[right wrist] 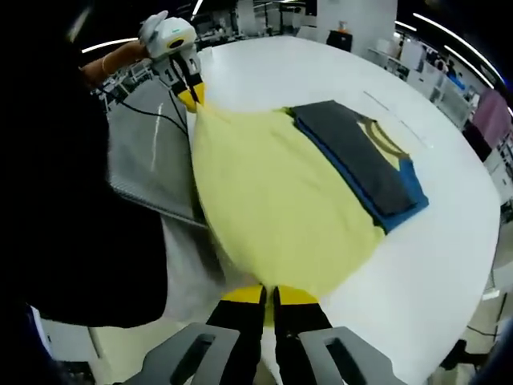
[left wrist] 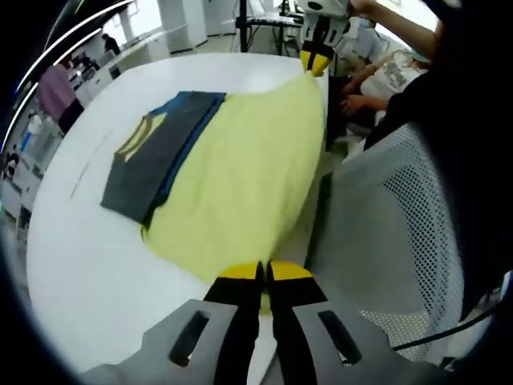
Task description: Fold the garment on the visible template until the final outline fits inside the template.
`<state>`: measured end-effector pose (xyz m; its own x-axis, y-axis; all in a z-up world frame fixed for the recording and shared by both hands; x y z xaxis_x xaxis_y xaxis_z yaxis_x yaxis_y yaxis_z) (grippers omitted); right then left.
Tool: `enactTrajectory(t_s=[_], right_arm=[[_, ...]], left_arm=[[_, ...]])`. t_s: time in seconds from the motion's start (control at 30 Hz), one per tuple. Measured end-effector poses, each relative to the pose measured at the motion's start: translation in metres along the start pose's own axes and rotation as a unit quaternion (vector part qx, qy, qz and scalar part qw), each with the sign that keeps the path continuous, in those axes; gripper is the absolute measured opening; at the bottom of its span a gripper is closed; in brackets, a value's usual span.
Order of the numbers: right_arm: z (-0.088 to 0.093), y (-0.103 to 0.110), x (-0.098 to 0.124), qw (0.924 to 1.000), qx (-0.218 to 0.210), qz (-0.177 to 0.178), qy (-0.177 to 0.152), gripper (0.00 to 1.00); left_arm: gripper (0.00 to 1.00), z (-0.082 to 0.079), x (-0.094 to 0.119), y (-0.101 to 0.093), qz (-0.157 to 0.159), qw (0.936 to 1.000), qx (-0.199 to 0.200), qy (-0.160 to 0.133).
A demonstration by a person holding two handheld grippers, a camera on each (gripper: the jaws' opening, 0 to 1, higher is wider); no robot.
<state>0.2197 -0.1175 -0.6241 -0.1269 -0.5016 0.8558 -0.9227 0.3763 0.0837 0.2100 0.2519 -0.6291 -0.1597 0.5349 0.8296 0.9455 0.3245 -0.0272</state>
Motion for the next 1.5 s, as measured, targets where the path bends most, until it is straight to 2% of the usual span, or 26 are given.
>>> enactTrajectory(t_s=[0.2, 0.33, 0.6, 0.73, 1.13, 1.23, 1.5], right_arm=[[0.0, 0.004, 0.005, 0.9993, -0.021, -0.023, -0.019, 0.0], [-0.001, 0.008, 0.008, 0.999, -0.024, -0.034, -0.013, 0.0], [-0.007, 0.016, 0.016, 0.9983, -0.02, -0.055, 0.001, 0.0], [-0.012, 0.017, 0.02, 0.9983, -0.01, -0.057, 0.002, 0.0], [-0.022, 0.002, 0.023, 0.9994, 0.012, -0.032, 0.006, 0.0], [-0.025, -0.006, 0.024, 0.9998, 0.014, -0.017, 0.003, 0.0], [-0.032, -0.023, 0.022, 0.9996, 0.023, 0.012, -0.007, 0.0]], left_arm=[[0.0, 0.0, 0.008, -0.001, 0.011, 0.9999, 0.009, 0.006], [0.0, -0.002, 0.014, -0.004, 0.021, 0.9995, 0.023, 0.0], [0.0, -0.003, 0.02, -0.01, 0.047, 0.9987, 0.012, 0.017], [0.0, -0.004, 0.023, -0.009, 0.049, 0.9985, 0.015, 0.018], [0.0, -0.013, 0.03, 0.009, 0.021, 0.9996, 0.019, 0.005], [0.0, -0.017, 0.028, 0.017, -0.002, 1.0, 0.007, -0.002], [0.0, -0.022, 0.026, 0.034, -0.024, 0.9995, 0.018, -0.01]])
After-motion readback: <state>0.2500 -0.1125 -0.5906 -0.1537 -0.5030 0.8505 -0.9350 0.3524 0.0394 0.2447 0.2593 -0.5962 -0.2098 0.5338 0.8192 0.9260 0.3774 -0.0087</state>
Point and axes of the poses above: the point that each gripper's makers call its tool centre point, and the gripper's own axes: x roughly backward along the fingers, y roughly to its left, z roughly out of its underside, the point moved 10 cm from there along x, roughly backward along the fingers, and after that the axes turned 5 degrees about -y, right-handed, at the moved point
